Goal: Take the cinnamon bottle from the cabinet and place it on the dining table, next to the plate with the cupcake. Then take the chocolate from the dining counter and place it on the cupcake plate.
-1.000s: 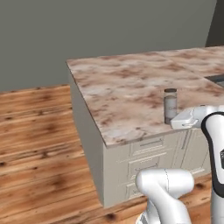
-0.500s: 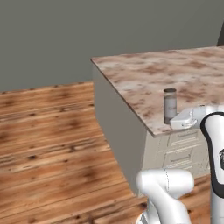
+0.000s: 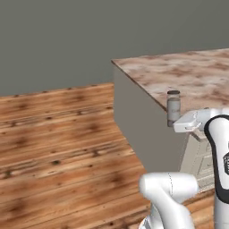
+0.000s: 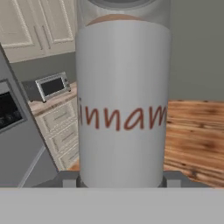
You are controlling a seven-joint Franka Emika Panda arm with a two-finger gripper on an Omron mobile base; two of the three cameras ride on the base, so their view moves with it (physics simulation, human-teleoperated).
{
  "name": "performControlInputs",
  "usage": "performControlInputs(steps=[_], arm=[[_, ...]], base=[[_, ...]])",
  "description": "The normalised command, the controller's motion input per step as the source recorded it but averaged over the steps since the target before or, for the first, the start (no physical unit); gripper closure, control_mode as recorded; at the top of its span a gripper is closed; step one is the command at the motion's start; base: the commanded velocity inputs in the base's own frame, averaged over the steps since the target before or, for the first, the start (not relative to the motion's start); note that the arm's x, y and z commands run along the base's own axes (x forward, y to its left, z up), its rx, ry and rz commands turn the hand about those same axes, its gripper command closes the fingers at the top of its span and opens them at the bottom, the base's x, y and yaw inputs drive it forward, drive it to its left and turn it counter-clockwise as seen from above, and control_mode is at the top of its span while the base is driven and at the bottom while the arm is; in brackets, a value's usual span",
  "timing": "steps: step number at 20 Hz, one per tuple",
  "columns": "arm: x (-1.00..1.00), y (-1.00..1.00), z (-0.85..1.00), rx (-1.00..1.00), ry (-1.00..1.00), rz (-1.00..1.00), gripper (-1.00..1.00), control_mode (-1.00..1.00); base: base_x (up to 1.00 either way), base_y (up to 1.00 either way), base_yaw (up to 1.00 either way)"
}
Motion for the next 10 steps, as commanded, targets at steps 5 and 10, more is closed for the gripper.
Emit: performControlInputs(steps=[5,10], arm=[[0.00,0.00,0.00,0.00,0.00,0.00,1.00,1.00],[0.00,0.00,0.00,0.00,0.00,0.00,1.00,1.00]], base=[[0.66,0.64,-0.09],[0.71,0.58,-0.02]])
